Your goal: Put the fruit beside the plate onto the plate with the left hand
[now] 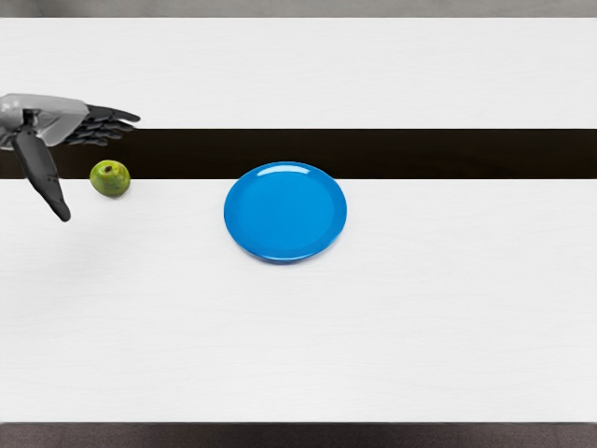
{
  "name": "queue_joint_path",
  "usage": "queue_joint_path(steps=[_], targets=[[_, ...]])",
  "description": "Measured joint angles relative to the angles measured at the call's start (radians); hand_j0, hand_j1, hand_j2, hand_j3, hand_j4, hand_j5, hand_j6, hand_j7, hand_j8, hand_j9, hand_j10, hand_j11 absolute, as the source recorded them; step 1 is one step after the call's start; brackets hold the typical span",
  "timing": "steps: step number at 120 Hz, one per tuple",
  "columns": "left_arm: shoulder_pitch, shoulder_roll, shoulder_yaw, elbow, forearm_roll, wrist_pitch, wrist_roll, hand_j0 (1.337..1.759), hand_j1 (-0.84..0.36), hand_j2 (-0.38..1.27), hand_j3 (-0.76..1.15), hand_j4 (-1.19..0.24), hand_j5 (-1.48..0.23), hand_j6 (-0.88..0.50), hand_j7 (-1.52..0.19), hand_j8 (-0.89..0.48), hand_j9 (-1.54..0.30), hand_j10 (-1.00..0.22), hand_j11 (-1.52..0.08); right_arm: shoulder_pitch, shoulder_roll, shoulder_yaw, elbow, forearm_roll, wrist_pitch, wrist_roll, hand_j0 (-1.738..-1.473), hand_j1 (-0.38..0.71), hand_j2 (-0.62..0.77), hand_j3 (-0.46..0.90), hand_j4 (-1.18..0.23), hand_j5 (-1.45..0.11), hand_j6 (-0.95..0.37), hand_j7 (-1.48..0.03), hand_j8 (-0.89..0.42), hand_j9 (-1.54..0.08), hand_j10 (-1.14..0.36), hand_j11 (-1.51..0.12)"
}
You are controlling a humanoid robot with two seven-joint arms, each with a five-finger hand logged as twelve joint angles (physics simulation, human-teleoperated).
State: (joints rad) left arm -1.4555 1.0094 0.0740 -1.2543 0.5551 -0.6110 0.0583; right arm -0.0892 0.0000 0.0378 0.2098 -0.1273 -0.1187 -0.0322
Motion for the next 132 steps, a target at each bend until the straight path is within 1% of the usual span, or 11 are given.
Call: queue_joint_path(steps=[16,27,33,41,53,59,66,89,102,120,132], targets=[[0.002,-0.013,-0.002,0.021,-0.025,0.0,0.003,1.658,0.35,0.0,0.0,0.0,0.0,-0.01,0.0,-0.01,0.0,0.0,0.0,0.001,0.0,0.003,-0.003,0.0,-0.007,-0.001,-1.658,-0.31,-0.01,0.0,-0.03,-0.04,-0.03,-0.04,-0.03,-0.04,-0.03,-0.04],[-0.031,-0.082,-0.001,0.047,-0.01,0.0,0.037,1.658,0.35,0.0,0.0,-0.01,0.0,-0.01,0.0,-0.01,0.0,0.0,0.0,0.003,0.0,0.005,-0.004,0.0,-0.009,-0.001,-1.658,-0.31,-0.01,0.0,-0.03,-0.04,-0.03,-0.04,-0.03,-0.04,-0.03,-0.04],[-0.051,-0.122,-0.002,0.059,0.046,0.0,0.094,1.658,0.35,0.0,0.0,0.0,0.0,-0.01,0.0,-0.01,0.0,0.0,0.0,0.003,0.0,0.005,-0.004,0.0,-0.01,-0.001,-1.658,-0.31,-0.01,0.0,-0.03,-0.04,-0.03,-0.04,-0.03,-0.04,-0.03,-0.04],[-0.066,-0.126,-0.003,0.068,0.102,0.0,0.18,1.658,0.35,0.0,0.0,0.0,0.0,-0.01,0.0,-0.01,0.0,0.0,0.0,0.003,0.0,0.005,-0.005,0.0,-0.01,-0.001,-1.658,-0.31,-0.01,0.0,-0.03,-0.04,-0.03,-0.04,-0.03,-0.04,-0.03,-0.04],[-0.059,-0.148,-0.003,0.068,0.195,0.0,0.298,1.658,0.35,0.0,0.0,0.0,0.0,-0.01,0.0,-0.01,0.0,0.0,0.0,0.003,0.0,0.004,-0.005,0.0,-0.01,-0.001,-1.658,-0.31,-0.01,0.0,-0.03,-0.04,-0.03,-0.04,-0.03,-0.04,-0.03,-0.04],[-0.054,-0.164,-0.003,0.06,0.238,0.013,0.338,1.658,0.35,0.0,0.0,0.0,0.0,-0.01,0.0,-0.01,0.0,0.0,0.0,0.003,0.0,0.004,-0.006,0.0,-0.01,-0.002,-1.658,-0.31,-0.01,0.0,-0.03,-0.04,-0.03,-0.04,-0.03,-0.04,-0.03,-0.04],[-0.051,-0.184,-0.002,0.039,0.287,0.07,0.365,1.658,0.35,0.0,0.0,0.0,0.0,-0.01,0.0,-0.01,0.0,0.0,0.0,0.003,0.0,0.004,-0.006,0.0,-0.01,-0.002,-1.658,-0.31,-0.01,0.0,-0.03,-0.04,-0.03,-0.04,-0.03,-0.04,-0.03,-0.04],[-0.012,-0.283,0.002,0.015,0.404,0.258,0.397,1.658,0.35,0.0,0.0,0.0,0.0,-0.01,0.0,-0.01,0.0,0.0,0.0,0.002,0.0,0.004,-0.006,0.0,-0.01,-0.001,-1.658,-0.31,-0.01,0.0,-0.03,-0.04,-0.03,-0.04,-0.03,-0.04,-0.03,-0.04],[0.055,-0.329,0.008,0.016,0.505,0.341,0.401,1.658,0.35,0.0,0.0,0.0,0.0,-0.01,0.0,-0.01,0.0,0.0,0.0,0.002,0.0,0.003,-0.007,0.0,-0.01,-0.001,-1.658,-0.31,-0.01,0.0,-0.03,-0.04,-0.03,-0.04,-0.03,-0.04,-0.03,-0.04],[0.07,-0.346,0.03,0.037,0.572,0.389,0.402,1.658,0.35,0.0,0.0,-0.01,0.0,-0.01,0.0,-0.01,0.0,-0.01,0.0,0.002,0.0,0.002,-0.007,-0.001,-0.01,0.0,-1.658,-0.31,-0.01,0.0,-0.03,-0.04,-0.03,-0.04,-0.03,-0.04,-0.03,-0.04],[0.108,-0.408,0.041,0.077,0.625,0.413,0.401,1.658,0.34,0.0,0.0,-0.01,-0.01,-0.01,-0.01,-0.01,-0.01,-0.01,-0.01,0.002,0.0,0.002,-0.007,-0.001,-0.01,0.0,-1.658,-0.31,-0.01,0.0,-0.03,-0.04,-0.03,-0.04,-0.03,-0.04,-0.03,-0.04]])
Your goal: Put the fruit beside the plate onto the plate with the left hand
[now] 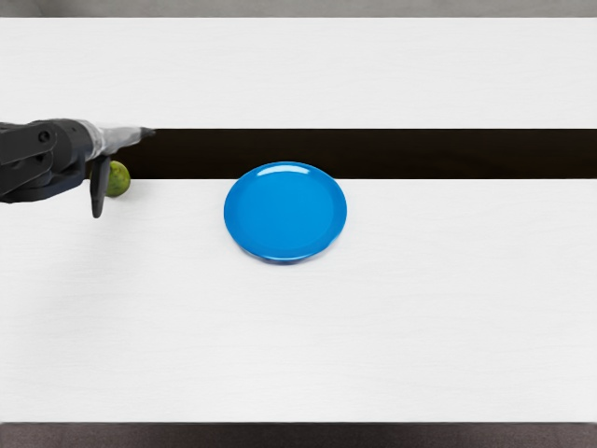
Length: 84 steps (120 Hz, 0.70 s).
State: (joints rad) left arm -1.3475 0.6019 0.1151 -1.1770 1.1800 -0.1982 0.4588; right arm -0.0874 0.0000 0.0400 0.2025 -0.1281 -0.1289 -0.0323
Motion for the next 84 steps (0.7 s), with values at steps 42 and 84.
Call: queue_joint_path(steps=[42,84], targets=[[0.018,-0.094,0.061,0.168,0.057,0.056,-0.021,1.658,0.16,0.03,0.0,-0.16,-0.21,-0.16,-0.21,-0.16,-0.21,-0.16,-0.21,0.0,0.0,-0.002,0.0,0.0,0.0,0.0,-1.658,-0.31,-0.01,0.0,-0.03,-0.04,-0.03,-0.04,-0.03,-0.04,-0.03,-0.04],[0.06,-0.146,0.073,0.267,0.059,0.067,-0.071,1.658,0.04,0.05,0.0,-0.26,-0.34,-0.26,-0.34,-0.26,-0.34,-0.26,-0.34,0.0,0.0,-0.002,0.0,-0.001,0.0,0.0,-1.658,-0.31,-0.01,0.0,-0.03,-0.04,-0.03,-0.04,-0.03,-0.04,-0.03,-0.04]])
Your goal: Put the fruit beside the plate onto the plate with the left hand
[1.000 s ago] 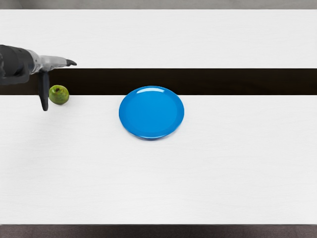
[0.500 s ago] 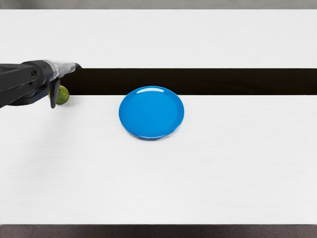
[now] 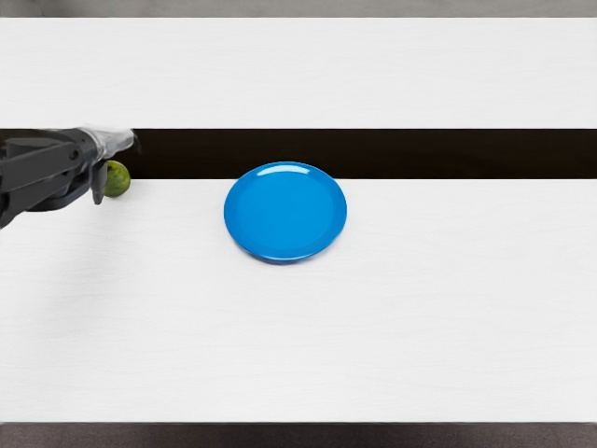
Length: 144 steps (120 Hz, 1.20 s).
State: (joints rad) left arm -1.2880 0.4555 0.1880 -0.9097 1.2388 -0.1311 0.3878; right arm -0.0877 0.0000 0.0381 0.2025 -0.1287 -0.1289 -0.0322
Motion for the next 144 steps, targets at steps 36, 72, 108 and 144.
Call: queue_joint_path(steps=[36,72,108,144], targets=[[0.038,-0.003,0.003,0.042,0.002,0.028,-0.03,1.658,0.01,0.06,0.0,-0.29,-0.37,-0.29,-0.37,-0.29,-0.37,-0.29,-0.37,-0.002,0.0,-0.001,0.0,0.0,0.0,0.0,-1.658,-0.31,-0.01,0.0,-0.03,-0.04,-0.03,-0.04,-0.03,-0.04,-0.03,-0.04],[0.046,-0.074,0.041,0.149,0.006,0.068,-0.084,1.658,0.0,0.06,0.0,-0.29,-0.38,-0.29,-0.38,-0.29,-0.38,-0.29,-0.38,-0.004,0.0,-0.002,0.0,0.0,0.0,0.0,-1.658,-0.31,-0.01,0.0,-0.03,-0.04,-0.03,-0.04,-0.03,-0.04,-0.03,-0.04],[0.062,-0.074,0.048,0.175,0.004,0.067,-0.091,1.658,-0.07,0.07,0.0,-0.35,-0.46,-0.36,-0.46,-0.35,-0.46,-0.35,-0.46,-0.004,0.0,-0.002,0.0,0.0,0.0,0.0,-1.658,-0.31,-0.01,0.0,-0.03,-0.04,-0.03,-0.04,-0.03,-0.04,-0.03,-0.04],[0.05,-0.074,0.06,0.176,-0.02,0.023,-0.091,1.656,-0.26,0.14,0.0,-0.5,-0.74,-0.35,-0.74,-0.4,-0.74,-0.56,-0.74,-0.005,0.0,-0.003,0.0,0.0,0.0,0.0,-1.658,-0.31,-0.01,0.0,-0.03,-0.04,-0.03,-0.04,-0.03,-0.04,-0.03,-0.04]])
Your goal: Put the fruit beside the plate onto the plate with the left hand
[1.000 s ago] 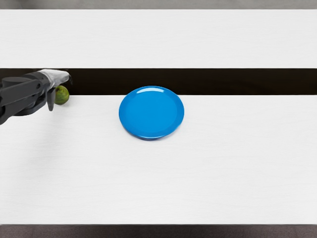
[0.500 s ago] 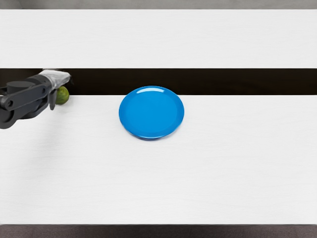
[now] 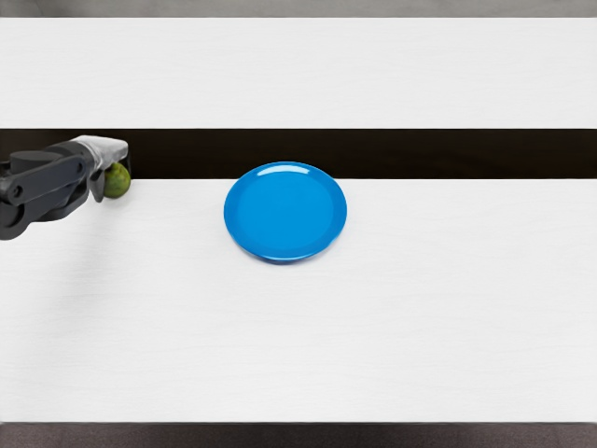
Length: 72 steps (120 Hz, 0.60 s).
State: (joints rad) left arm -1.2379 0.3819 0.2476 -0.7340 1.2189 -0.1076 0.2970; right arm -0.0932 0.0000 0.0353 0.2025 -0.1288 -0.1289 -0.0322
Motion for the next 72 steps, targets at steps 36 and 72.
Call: queue_joint_path(steps=[36,72], targets=[[-0.062,-0.002,0.0,-0.005,-0.029,-0.055,0.008,1.647,-0.32,0.19,0.0,-0.38,-0.94,-0.19,-0.94,-0.29,-0.94,-0.65,-0.94,0.001,0.0,0.0,0.0,0.0,0.0,0.0,-1.658,-0.31,-0.01,0.0,-0.03,-0.04,-0.03,-0.04,-0.03,-0.04,-0.03,-0.04],[-0.157,-0.054,-0.002,-0.031,-0.114,-0.142,0.021,1.645,-0.26,0.1,0.0,-0.4,-0.97,-0.24,-0.97,-0.32,-0.99,-0.67,-0.99,0.002,0.0,0.0,0.0,0.0,0.0,0.0,-1.658,-0.31,-0.01,0.0,-0.03,-0.04,-0.03,-0.04,-0.03,-0.04,-0.03,-0.04]])
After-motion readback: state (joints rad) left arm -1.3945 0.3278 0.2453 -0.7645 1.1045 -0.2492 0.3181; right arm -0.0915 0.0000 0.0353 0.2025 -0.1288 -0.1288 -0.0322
